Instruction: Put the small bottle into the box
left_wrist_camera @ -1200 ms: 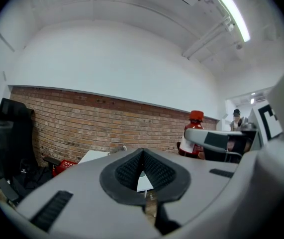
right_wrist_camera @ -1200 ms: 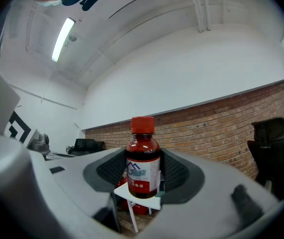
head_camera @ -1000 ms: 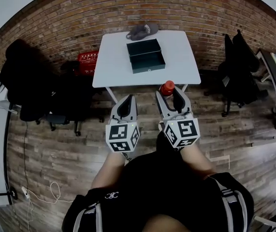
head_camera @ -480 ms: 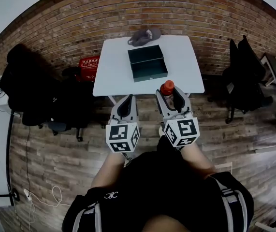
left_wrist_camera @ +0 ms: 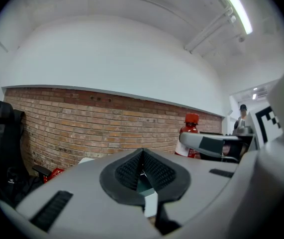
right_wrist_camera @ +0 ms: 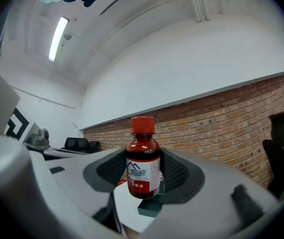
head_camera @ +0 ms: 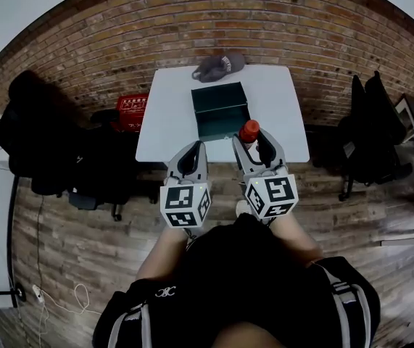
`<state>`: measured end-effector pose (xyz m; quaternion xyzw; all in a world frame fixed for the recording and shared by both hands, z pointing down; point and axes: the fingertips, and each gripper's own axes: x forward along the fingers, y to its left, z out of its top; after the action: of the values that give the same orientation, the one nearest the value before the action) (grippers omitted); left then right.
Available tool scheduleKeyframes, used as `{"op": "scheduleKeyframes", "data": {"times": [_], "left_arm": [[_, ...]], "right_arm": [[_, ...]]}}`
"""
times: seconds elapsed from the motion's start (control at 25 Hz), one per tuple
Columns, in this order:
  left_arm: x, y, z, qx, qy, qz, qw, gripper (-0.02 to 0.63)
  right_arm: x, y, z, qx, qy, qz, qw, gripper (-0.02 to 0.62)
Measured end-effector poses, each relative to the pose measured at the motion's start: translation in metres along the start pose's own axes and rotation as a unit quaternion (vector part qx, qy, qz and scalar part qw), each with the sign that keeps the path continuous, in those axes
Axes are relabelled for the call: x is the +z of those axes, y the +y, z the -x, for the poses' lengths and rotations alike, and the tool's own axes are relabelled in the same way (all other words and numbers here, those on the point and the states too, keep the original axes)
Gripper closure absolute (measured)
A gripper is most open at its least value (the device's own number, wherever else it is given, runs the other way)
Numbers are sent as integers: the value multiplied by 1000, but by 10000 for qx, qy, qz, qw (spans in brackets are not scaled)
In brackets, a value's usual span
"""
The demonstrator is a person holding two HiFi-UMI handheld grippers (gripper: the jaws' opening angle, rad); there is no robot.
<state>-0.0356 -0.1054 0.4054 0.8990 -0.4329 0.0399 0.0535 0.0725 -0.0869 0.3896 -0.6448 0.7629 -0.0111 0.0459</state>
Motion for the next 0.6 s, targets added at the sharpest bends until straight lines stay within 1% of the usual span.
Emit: {"op": "scheduleKeyframes", "data": {"times": [0.28,0.6], "left_arm": [[9,19,-49,225,25,79,9997,594],[15,36,-115,495,104,260,9984,594]], "right_arm": [[6,-26,-54,223,21,-2,9997,371],[3,-59,-116,653,233,30,9976,371]]}}
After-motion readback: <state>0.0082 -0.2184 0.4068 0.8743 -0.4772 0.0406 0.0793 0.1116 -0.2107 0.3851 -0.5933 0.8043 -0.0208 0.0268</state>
